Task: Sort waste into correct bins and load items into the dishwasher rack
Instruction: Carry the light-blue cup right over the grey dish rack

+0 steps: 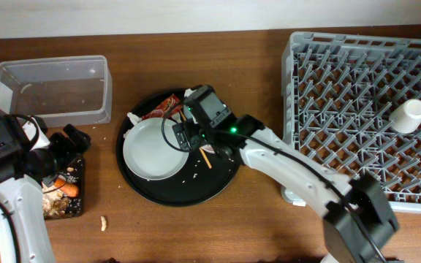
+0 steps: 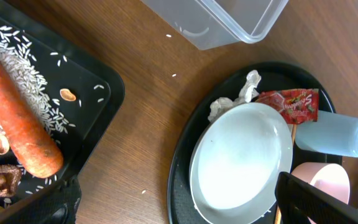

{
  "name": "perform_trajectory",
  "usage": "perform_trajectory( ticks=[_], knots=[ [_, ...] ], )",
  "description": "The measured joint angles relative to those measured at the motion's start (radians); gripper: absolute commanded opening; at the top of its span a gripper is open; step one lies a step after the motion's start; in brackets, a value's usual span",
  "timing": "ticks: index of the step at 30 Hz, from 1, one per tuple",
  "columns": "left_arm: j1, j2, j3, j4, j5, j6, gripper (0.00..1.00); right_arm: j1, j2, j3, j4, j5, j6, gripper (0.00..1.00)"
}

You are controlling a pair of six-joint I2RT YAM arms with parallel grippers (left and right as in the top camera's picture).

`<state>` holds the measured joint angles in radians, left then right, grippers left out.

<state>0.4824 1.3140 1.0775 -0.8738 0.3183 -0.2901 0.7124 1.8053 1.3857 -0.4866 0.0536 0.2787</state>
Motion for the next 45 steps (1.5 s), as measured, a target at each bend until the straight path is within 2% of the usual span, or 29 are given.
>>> perform_trajectory(
  ticks=[6, 13, 20, 27, 32, 38, 45],
  knots=[
    [0.000, 0.000, 0.000, 0.001, 0.000, 0.000, 0.99, -0.069, 0.069, 0.000, 0.222, 0.048, -0.047, 0.99],
    [0.000, 0.000, 0.000, 0.000, 0.000, 0.000, 0.99, -0.141, 0.168, 0.000, 0.384, 0.019, -0.101, 0.99],
    [0.000, 0.000, 0.000, 0.000, 0.000, 0.000, 0.99, -0.142, 0.281, 0.029, 0.425, -0.048, -0.150, 0.99],
    [0.000, 0.000, 0.000, 0.000, 0.000, 0.000, 0.99, -0.142, 0.306, 0.047, 0.456, -0.059, -0.160, 1.00],
    [0.000, 0.000, 0.000, 0.000, 0.000, 0.000, 0.99, -0.142, 0.325, 0.047, 0.457, -0.059, -0.165, 0.93],
    [0.000, 0.000, 0.000, 0.000, 0.000, 0.000, 0.99, -0.142, 0.326, 0.047, 0.458, -0.060, -0.171, 0.72],
    [0.000, 0.000, 0.000, 0.000, 0.000, 0.000, 0.99, -0.142, 0.326, 0.056, 0.441, -0.062, -0.171, 0.64]
  ],
)
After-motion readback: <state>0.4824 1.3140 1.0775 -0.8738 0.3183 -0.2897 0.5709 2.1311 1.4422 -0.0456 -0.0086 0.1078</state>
